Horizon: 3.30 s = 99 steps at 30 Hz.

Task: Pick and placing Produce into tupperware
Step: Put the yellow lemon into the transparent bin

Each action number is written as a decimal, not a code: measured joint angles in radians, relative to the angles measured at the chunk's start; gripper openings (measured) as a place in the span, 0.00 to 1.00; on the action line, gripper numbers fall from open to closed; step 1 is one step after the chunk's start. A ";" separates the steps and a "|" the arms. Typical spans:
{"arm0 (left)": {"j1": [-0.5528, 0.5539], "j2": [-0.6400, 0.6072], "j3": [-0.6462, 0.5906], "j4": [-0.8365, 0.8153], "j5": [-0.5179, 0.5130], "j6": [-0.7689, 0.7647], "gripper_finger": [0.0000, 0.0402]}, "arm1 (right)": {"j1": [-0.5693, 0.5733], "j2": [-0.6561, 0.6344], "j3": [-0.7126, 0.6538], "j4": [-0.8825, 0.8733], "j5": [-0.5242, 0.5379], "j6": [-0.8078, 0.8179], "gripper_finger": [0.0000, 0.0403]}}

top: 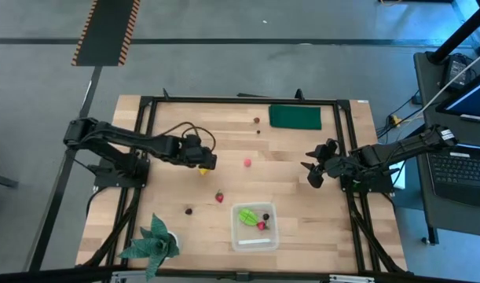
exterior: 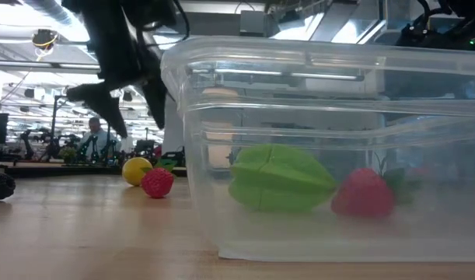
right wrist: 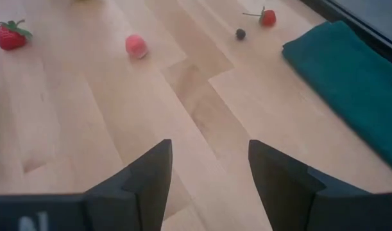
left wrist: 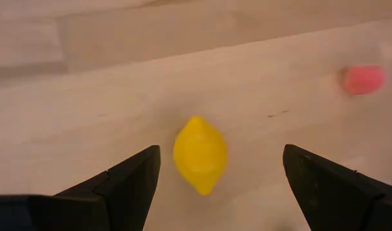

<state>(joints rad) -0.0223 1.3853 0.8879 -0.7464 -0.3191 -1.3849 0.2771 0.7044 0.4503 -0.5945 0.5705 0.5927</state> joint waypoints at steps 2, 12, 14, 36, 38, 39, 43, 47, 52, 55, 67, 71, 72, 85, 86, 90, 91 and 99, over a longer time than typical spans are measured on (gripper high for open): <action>0.000 0.026 0.000 0.000 0.019 -0.027 0.79 | 0.000 0.000 0.000 0.000 0.000 0.000 0.52; 0.005 0.119 0.000 0.007 0.082 -0.029 0.79 | 0.000 0.000 0.000 -0.002 0.000 -0.001 0.52; 0.009 0.131 0.000 0.009 0.079 -0.029 0.79 | 0.000 0.000 0.000 -0.002 0.000 -0.003 0.52; 0.047 0.147 0.000 0.087 0.078 -0.012 0.79 | 0.000 0.000 0.000 -0.002 0.000 -0.020 0.52; 0.047 0.152 0.000 0.088 0.078 -0.012 0.79 | 0.000 0.000 0.000 -0.002 0.000 -0.024 0.52; 0.047 0.160 0.000 0.091 0.078 -0.012 0.79 | 0.000 0.000 0.000 -0.002 0.000 -0.025 0.52; 0.046 0.198 0.000 0.106 0.099 -0.015 0.79 | 0.000 0.000 0.000 -0.002 0.000 -0.026 0.52; 0.045 0.249 0.000 0.112 0.112 -0.021 0.79 | 0.000 0.000 0.000 -0.001 0.000 -0.026 0.52; 0.049 0.279 -0.001 0.120 0.125 -0.027 0.79 | 0.000 0.000 0.000 -0.001 0.000 -0.026 0.52; 0.049 0.279 -0.001 0.120 0.130 -0.027 0.78 | 0.000 0.000 0.000 -0.001 0.000 -0.026 0.52; 0.049 0.279 -0.001 0.119 0.173 -0.027 0.65 | 0.000 0.000 0.000 -0.002 0.000 -0.029 0.52; 0.049 0.279 -0.001 0.118 0.173 -0.022 0.64 | 0.000 0.000 0.000 -0.002 0.000 -0.029 0.52; 0.049 0.279 -0.001 0.119 0.173 -0.021 0.64 | 0.000 0.000 0.000 -0.002 0.000 -0.029 0.52; 0.049 0.278 -0.001 0.119 0.157 -0.019 0.56 | 0.000 0.000 0.000 -0.002 0.000 -0.027 0.52; 0.049 0.278 -0.001 0.118 0.157 -0.019 0.55 | 0.000 0.000 0.000 -0.002 0.000 -0.027 0.52; 0.049 0.278 -0.001 0.118 0.156 -0.019 0.50 | 0.000 0.000 0.000 -0.001 -0.012 -0.028 0.52; 0.049 0.278 -0.001 0.116 0.156 -0.019 0.50 | 0.000 0.000 0.000 -0.001 -0.019 -0.028 0.52; 0.078 0.278 -0.001 0.141 0.152 -0.027 0.48 | 0.000 0.000 0.000 -0.002 -0.033 -0.027 0.52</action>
<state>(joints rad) 0.0554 1.6634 0.8871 -0.6056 -0.1669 -1.4117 0.2771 0.7043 0.4503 -0.5961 0.5376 0.5655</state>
